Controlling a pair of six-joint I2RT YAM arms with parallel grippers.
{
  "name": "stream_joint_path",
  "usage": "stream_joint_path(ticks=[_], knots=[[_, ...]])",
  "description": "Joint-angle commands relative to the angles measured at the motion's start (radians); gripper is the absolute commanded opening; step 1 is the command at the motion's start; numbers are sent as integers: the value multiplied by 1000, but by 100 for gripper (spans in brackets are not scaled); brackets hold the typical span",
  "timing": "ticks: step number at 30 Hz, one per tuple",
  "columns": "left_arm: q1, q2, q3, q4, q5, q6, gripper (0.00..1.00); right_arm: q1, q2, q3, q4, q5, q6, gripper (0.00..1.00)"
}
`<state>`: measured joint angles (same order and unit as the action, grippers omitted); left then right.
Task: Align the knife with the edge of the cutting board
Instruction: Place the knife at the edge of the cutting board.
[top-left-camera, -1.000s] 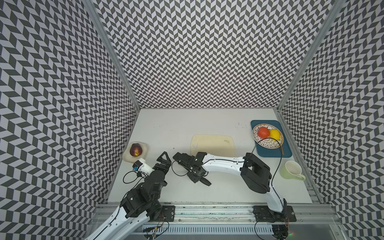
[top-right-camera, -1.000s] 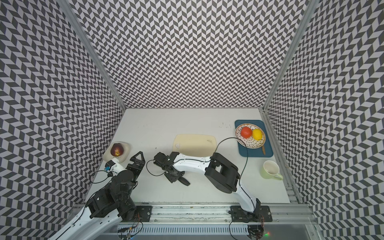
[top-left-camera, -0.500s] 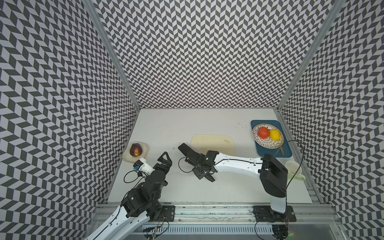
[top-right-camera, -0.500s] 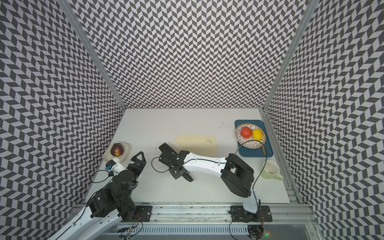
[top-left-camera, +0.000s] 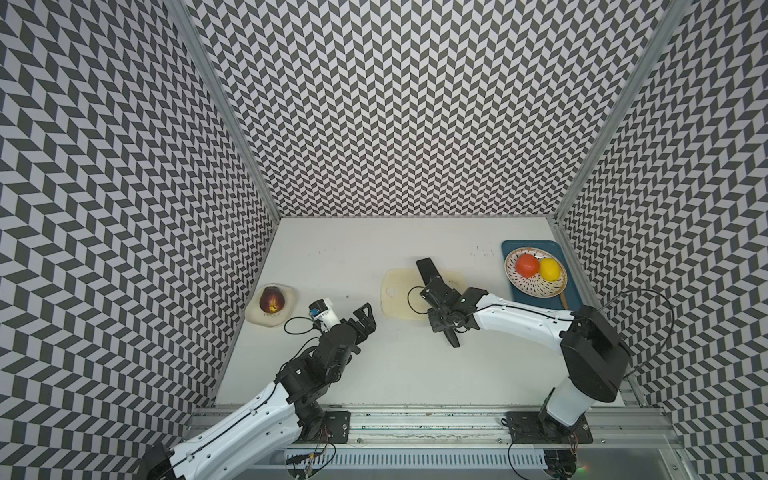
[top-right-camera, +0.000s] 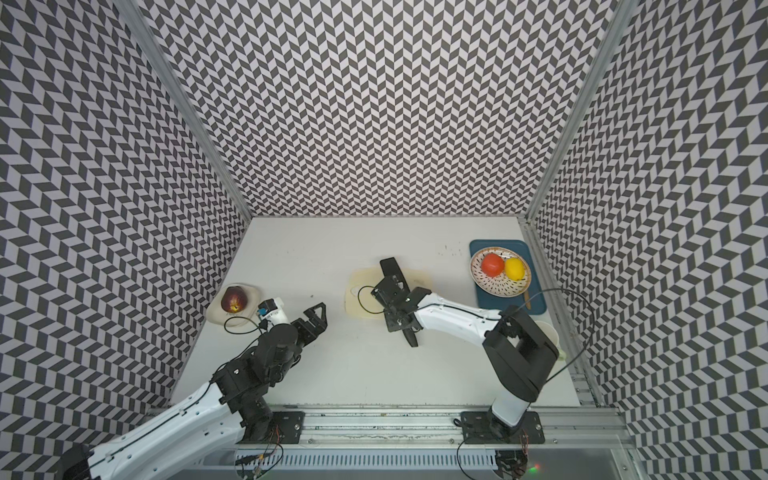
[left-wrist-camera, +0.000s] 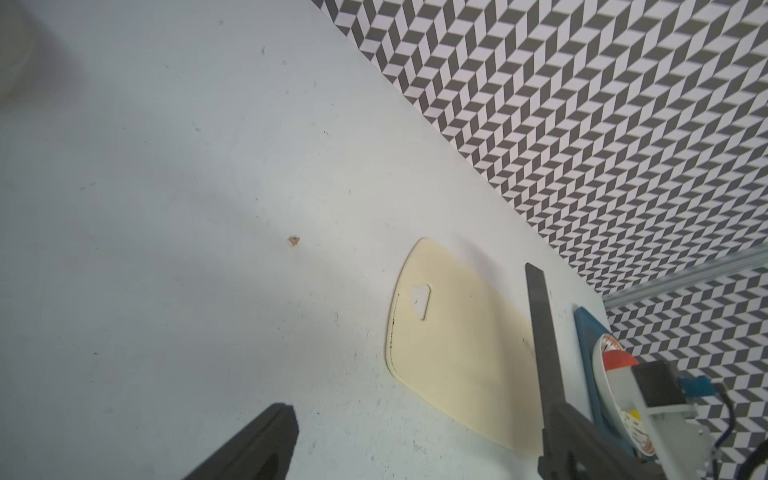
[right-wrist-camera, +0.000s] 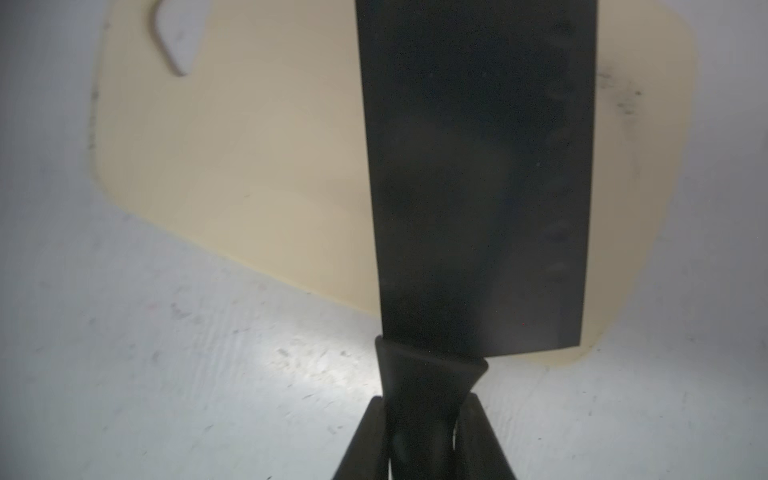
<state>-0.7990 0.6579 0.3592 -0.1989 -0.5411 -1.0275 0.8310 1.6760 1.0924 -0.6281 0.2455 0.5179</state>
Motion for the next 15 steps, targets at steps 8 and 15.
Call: stream_joint_path(ticks=[8,15], knots=[[-8,120,11,117,83,71,100,-59,-33,-82,111,-32,146,15],[-7,90,-19,142,108,52,100,-68,-39,-101,107,-56,230,18]])
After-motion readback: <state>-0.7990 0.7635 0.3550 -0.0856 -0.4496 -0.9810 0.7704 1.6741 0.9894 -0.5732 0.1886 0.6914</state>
